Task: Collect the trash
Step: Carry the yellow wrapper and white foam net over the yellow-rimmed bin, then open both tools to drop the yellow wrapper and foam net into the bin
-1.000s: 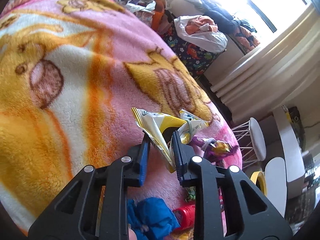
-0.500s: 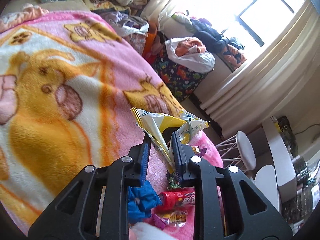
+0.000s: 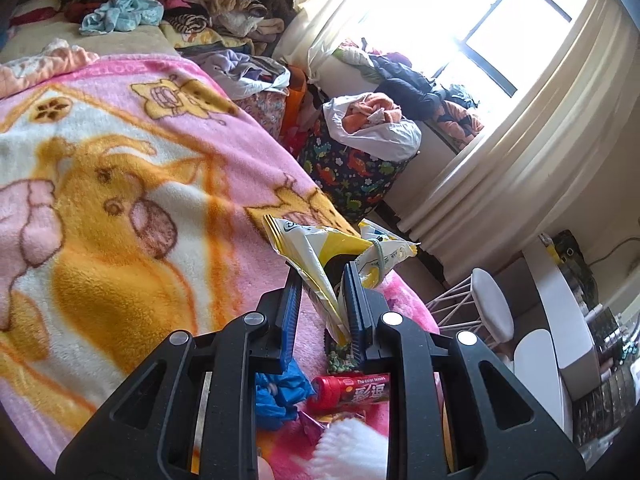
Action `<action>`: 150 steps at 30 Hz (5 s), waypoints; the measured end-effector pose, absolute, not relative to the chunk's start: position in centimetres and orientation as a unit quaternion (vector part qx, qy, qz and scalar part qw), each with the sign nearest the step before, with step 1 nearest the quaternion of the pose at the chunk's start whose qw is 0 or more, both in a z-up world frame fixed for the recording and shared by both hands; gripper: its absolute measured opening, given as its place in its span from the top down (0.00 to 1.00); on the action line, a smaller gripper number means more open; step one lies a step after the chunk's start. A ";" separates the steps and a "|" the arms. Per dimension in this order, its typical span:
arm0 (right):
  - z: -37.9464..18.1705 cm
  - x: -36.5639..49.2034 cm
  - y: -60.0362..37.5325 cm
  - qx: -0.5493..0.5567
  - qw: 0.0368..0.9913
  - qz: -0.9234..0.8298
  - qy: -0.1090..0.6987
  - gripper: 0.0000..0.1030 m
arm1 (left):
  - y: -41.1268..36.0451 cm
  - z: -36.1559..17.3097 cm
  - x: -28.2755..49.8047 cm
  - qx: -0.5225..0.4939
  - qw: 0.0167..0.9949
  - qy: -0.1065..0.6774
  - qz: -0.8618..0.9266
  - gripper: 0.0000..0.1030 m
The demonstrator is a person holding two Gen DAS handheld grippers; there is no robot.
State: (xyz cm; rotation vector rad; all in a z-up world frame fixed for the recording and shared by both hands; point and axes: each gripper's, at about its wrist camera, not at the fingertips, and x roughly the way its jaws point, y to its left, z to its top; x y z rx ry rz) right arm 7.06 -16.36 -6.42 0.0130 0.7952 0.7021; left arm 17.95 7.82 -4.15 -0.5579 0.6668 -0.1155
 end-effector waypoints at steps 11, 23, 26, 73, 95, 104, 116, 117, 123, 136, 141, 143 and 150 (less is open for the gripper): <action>-5.3 6.5 -18.0 0.019 0.877 0.317 0.361 0.83 | 6.6 -3.0 16.8 -0.260 0.911 0.314 -0.068 0.85; -4.0 6.1 -19.5 0.035 0.889 0.303 0.342 0.83 | 4.7 -2.1 16.1 -0.244 0.915 0.310 -0.084 0.85; -3.8 6.0 -20.1 0.041 0.892 0.297 0.337 0.83 | 4.2 -1.9 16.0 -0.239 0.917 0.309 -0.086 0.85; -2.2 5.1 -33.8 0.159 0.934 0.132 0.291 0.83 | -6.8 -1.6 14.6 -0.153 0.918 0.326 -0.165 0.85; -3.7 5.6 -38.7 0.203 0.929 0.064 0.301 0.83 | -12.0 -3.2 14.0 -0.114 0.906 0.351 -0.206 0.85; -4.6 5.6 -40.2 0.215 0.925 0.040 0.310 0.83 | -13.6 -3.6 14.0 -0.098 0.903 0.358 -0.216 0.85; -5.7 5.9 -42.0 0.231 0.917 0.017 0.325 0.83 | -16.0 -4.8 14.1 -0.073 0.896 0.370 -0.233 0.85; -5.8 6.0 -42.1 0.232 0.916 0.014 0.327 0.83 | -16.2 -5.0 14.1 -0.071 0.895 0.372 -0.234 0.85; -6.7 6.1 -42.5 0.242 0.908 0.003 0.342 0.83 | -17.6 -5.9 14.2 -0.058 0.889 0.384 -0.243 0.85; -8.2 6.5 -43.2 0.252 0.897 -0.018 0.363 0.82 | -20.0 -8.3 14.4 -0.034 0.875 0.406 -0.260 0.84; -8.7 6.5 -43.4 0.258 0.892 -0.025 0.370 0.79 | -20.0 -8.8 14.8 -0.038 0.872 0.412 -0.260 0.84; -9.0 6.5 -43.5 0.264 0.889 -0.027 0.374 0.71 | -19.8 -8.9 15.0 -0.047 0.871 0.413 -0.261 0.81; -9.2 6.4 -43.5 0.271 0.887 -0.034 0.372 0.52 | -18.1 -8.3 15.1 -0.076 0.881 0.398 -0.243 0.26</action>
